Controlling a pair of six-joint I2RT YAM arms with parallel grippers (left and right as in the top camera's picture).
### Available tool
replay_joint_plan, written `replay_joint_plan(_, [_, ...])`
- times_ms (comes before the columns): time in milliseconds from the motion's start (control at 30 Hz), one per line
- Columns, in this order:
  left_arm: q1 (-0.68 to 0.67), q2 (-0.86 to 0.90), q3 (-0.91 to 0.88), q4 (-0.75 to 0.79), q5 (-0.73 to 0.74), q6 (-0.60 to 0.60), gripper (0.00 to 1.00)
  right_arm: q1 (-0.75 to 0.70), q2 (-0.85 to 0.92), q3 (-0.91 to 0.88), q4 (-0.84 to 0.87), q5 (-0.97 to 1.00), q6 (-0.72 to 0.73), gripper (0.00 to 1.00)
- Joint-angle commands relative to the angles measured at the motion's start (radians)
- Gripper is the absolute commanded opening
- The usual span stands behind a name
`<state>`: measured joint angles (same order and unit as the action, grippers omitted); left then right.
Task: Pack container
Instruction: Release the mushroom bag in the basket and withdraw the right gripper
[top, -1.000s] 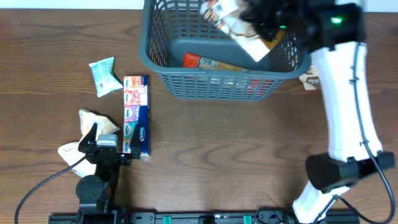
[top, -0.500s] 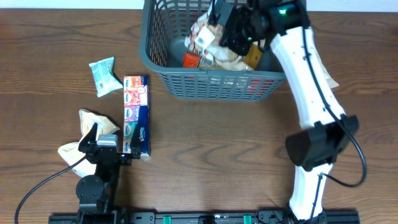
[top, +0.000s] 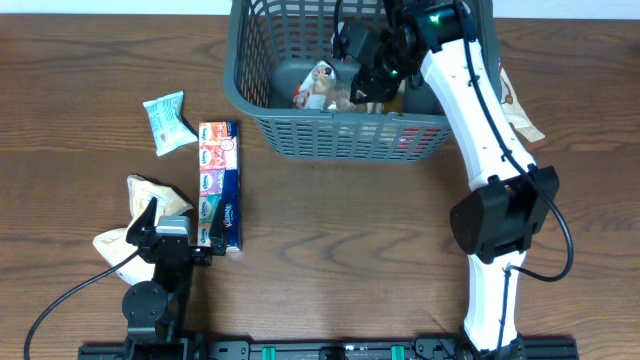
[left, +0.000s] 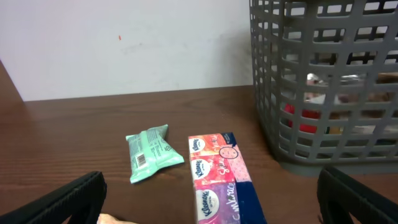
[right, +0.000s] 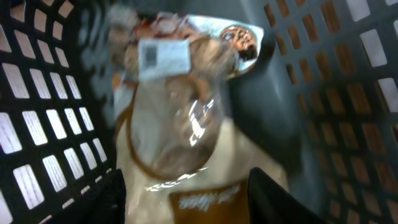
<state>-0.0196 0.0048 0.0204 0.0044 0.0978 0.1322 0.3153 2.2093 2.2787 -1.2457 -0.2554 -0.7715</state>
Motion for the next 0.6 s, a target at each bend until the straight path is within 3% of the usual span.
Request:
replay_joint_plan(0, [0.0, 0.0, -0.016, 0.005, 0.0, 0.012, 0.98, 0.01, -0.016, 0.018, 0.0, -0.004, 0.024, 0.47])
replay_joint_plan(200, [0.0, 0.0, -0.016, 0.004, 0.0, 0.012, 0.99, 0.01, -0.063, 0.019, 0.066, -0.006, 0.042, 0.44])
replay_joint_plan(400, [0.0, 0.0, -0.016, 0.004, 0.0, 0.012, 0.99, -0.005, -0.209, 0.019, 0.288, 0.077, 0.291, 0.44])
replay_joint_plan(567, [0.0, 0.0, -0.016, 0.004, 0.0, 0.012, 0.99, -0.067, -0.328, 0.019, 0.393, 0.14, 0.401, 0.43])
